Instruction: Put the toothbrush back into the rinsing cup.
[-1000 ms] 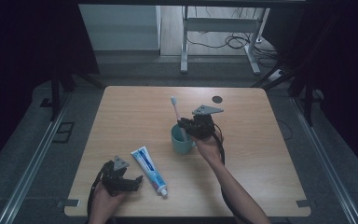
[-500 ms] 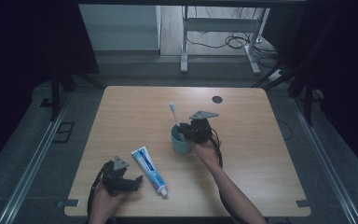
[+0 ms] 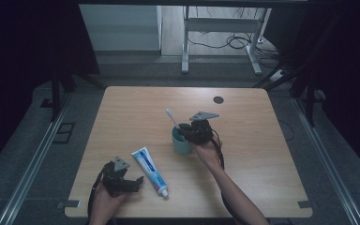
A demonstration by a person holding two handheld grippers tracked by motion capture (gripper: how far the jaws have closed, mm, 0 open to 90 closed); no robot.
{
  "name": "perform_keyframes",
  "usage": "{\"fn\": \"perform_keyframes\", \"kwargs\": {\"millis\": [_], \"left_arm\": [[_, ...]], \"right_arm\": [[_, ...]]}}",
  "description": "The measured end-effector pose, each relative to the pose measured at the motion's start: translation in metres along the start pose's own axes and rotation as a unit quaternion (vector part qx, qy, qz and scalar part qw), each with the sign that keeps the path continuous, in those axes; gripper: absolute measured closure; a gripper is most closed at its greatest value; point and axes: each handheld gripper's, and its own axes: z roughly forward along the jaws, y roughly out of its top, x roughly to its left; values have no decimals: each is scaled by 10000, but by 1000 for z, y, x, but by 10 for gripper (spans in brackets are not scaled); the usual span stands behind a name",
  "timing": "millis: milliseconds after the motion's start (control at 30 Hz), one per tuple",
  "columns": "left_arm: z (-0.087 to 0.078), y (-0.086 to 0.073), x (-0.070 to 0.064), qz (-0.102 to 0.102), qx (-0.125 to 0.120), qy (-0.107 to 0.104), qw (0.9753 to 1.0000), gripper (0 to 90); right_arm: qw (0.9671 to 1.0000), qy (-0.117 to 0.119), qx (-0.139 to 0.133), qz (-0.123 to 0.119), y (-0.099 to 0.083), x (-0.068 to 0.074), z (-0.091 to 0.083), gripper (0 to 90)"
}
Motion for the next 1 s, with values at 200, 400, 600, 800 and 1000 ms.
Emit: {"fn": "perform_keyframes", "kwargs": {"millis": [200, 400, 600, 800, 1000], "left_arm": [[0, 0, 0, -1, 0, -1, 10000, 20], [0, 0, 0, -4, -8, 1, 10000, 20], [0, 0, 0, -2, -6, 1, 10000, 20], [0, 0, 0, -4, -7, 1, 10000, 20], [0, 0, 0, -2, -2, -2, 10000, 20]], "right_arm": [[10000, 12, -22, -85, 6, 2, -7, 689], [9998, 2, -46, -188, 9, 3, -13, 627], [9997, -24, -138, -184, 12, 2, -24, 529], [9997, -84, -213, -93, 13, -2, -38, 442], [9997, -97, -167, -173, 15, -4, -49, 372]]}}
